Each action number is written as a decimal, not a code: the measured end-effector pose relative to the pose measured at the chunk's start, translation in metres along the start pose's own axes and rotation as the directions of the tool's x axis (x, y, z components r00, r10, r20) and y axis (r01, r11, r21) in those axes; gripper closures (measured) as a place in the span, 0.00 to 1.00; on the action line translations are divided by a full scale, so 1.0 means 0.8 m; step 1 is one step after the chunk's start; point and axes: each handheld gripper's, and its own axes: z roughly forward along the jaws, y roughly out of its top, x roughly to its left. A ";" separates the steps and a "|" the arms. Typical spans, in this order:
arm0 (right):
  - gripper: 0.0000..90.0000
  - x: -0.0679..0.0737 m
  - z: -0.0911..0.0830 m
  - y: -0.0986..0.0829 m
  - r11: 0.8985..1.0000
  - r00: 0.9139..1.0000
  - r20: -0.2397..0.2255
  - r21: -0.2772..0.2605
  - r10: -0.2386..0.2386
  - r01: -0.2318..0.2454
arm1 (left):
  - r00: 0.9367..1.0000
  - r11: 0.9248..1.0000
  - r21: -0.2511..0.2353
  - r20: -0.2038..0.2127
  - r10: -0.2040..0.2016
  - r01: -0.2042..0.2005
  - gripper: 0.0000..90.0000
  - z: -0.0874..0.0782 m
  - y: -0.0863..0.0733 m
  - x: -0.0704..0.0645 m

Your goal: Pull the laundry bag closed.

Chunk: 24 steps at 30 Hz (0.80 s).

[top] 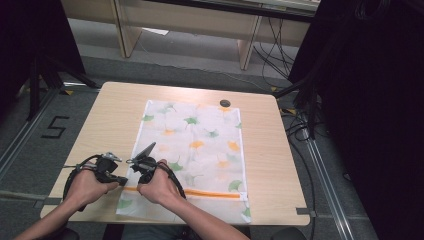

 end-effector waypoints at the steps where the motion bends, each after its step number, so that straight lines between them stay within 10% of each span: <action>1: 1.00 0.000 0.000 0.000 1.000 1.000 0.000 0.000 0.000 0.000 | 1.000 1.000 0.000 0.000 0.000 0.000 1.00 0.000 0.000 0.000; 24: 1.00 -0.009 -0.007 -0.005 1.000 1.000 0.007 0.028 0.007 -0.008 | 1.000 1.000 0.009 0.005 0.009 -0.009 1.00 0.000 0.000 0.002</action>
